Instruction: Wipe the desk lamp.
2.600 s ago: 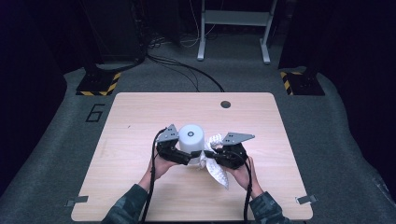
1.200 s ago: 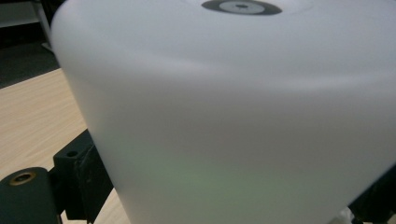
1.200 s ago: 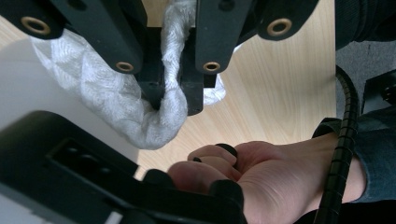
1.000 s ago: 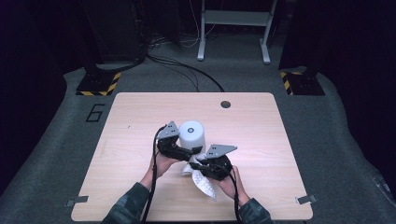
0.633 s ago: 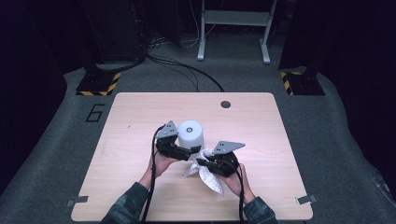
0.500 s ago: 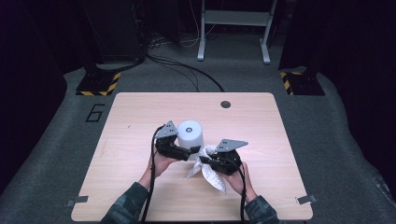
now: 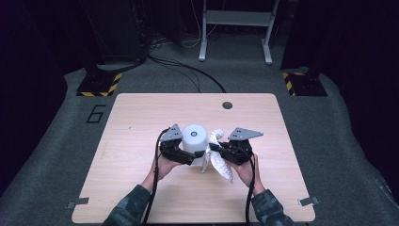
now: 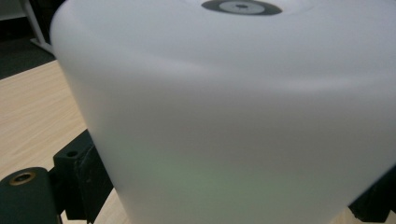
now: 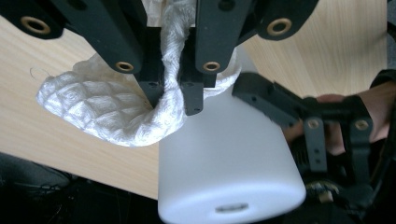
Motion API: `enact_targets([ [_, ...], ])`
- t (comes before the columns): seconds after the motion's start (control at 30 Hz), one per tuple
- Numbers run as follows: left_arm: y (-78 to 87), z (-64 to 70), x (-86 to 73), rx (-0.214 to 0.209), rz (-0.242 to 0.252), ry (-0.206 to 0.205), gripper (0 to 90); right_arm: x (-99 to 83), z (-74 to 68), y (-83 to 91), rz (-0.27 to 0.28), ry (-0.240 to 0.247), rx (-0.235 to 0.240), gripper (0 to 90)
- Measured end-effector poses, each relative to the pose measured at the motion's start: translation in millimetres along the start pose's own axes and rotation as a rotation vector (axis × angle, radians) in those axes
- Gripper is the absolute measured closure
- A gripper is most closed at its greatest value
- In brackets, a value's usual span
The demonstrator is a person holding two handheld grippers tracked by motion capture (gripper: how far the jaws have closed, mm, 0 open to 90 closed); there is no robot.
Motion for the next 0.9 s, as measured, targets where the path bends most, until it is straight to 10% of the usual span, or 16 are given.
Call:
enact_targets([
  [0.9, -0.3, -7.6, -4.1, 0.047, -0.014, 0.012, 8.7, 28.2, -44.8, 10.8, 0.064, 0.102, 0.072, 84.7],
])
Point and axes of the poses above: each handheld gripper's, and its own axes: y roughly backward along the jaws, x roughly out of its top, z roughly to its right, the point moved 8 cm from there along -y, roughly forward along the jaws, and after that the axes turned 12 degrees about -x, right-handed, at the moved point
